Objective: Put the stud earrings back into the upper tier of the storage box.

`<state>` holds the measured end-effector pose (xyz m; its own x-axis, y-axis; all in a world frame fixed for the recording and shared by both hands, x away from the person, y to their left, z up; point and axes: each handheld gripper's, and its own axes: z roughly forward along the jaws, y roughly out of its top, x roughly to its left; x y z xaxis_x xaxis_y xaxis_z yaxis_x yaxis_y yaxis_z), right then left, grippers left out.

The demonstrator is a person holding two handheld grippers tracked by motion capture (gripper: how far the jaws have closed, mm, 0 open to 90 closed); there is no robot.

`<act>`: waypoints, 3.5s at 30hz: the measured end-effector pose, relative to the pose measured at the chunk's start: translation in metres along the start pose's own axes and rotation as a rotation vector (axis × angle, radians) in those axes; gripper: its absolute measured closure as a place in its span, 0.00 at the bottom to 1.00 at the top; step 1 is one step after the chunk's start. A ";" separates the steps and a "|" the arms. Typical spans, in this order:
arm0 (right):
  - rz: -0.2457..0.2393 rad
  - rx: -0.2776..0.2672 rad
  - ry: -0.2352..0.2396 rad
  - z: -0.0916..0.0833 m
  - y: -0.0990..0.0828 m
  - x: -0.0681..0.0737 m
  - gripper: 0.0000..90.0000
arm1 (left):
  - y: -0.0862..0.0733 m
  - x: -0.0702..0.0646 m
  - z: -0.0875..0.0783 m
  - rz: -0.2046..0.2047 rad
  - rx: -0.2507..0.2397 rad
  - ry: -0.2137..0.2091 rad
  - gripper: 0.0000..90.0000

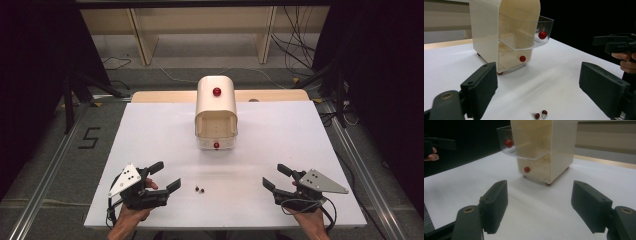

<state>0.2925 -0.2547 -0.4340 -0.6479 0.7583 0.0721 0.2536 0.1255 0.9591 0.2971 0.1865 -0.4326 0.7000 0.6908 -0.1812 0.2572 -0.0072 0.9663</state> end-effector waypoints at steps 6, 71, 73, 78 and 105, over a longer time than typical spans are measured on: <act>-0.004 0.002 0.012 0.000 0.003 0.002 0.34 | 0.000 0.000 0.000 0.001 0.001 0.000 0.16; -0.245 0.445 0.484 0.147 0.027 0.084 0.43 | 0.000 0.000 -0.001 -0.004 -0.007 0.007 0.17; -0.253 0.457 0.481 0.152 0.025 0.086 0.44 | 0.000 0.000 -0.001 -0.005 -0.006 0.007 0.17; -0.265 0.506 0.463 0.162 0.021 0.088 0.47 | 0.000 0.000 -0.001 -0.004 -0.007 0.006 0.17; -0.385 0.646 0.441 0.192 -0.003 0.097 0.88 | 0.001 0.002 -0.002 -0.018 -0.013 0.002 0.17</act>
<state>0.3667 -0.0585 -0.4821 -0.9574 0.2888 0.0025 0.2314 0.7619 0.6050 0.2975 0.1895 -0.4317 0.6936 0.6925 -0.1984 0.2609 0.0152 0.9653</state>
